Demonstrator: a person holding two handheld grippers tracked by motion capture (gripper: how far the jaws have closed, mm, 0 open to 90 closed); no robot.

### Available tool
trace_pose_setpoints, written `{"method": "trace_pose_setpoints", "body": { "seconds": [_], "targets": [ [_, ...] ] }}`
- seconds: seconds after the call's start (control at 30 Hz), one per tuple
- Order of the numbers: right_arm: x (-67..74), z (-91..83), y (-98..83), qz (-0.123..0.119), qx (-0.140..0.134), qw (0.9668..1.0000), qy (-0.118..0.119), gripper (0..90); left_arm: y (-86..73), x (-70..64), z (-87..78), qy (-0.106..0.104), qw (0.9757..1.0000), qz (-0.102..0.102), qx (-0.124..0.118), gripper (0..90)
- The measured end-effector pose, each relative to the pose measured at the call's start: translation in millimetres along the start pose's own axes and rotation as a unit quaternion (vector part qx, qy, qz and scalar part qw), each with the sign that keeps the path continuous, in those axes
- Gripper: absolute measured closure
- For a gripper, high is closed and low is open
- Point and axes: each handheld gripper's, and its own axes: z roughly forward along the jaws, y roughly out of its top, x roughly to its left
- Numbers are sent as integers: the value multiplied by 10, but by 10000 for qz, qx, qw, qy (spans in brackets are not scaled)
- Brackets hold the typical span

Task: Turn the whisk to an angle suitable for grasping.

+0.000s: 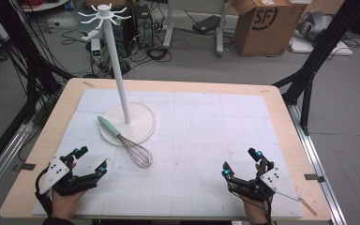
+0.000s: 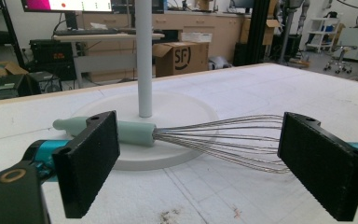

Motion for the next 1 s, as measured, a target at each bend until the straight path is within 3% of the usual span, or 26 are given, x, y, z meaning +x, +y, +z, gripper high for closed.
{"method": "trace_pose_setpoints", "body": {
  "seconds": [0.4, 0.6, 0.9, 1.0],
  "targets": [
    [39, 25, 49, -7, -2, 9999, 127, 24, -3, -4, 4, -12, 10000, 14, 12, 133],
    [230, 115, 161, -370, 144, 9972, 630, 26, -1, -20, 22, -48, 10000, 35, 35, 133],
    [345, 213, 265, -424, 222, 9940, 983, 26, 10, -63, 21, -93, 9999, 85, 26, 133],
    [376, 326, 338, -455, 359, 9919, 1127, 27, 15, -67, 22, -90, 9999, 76, 2, 133]
  ]
}}
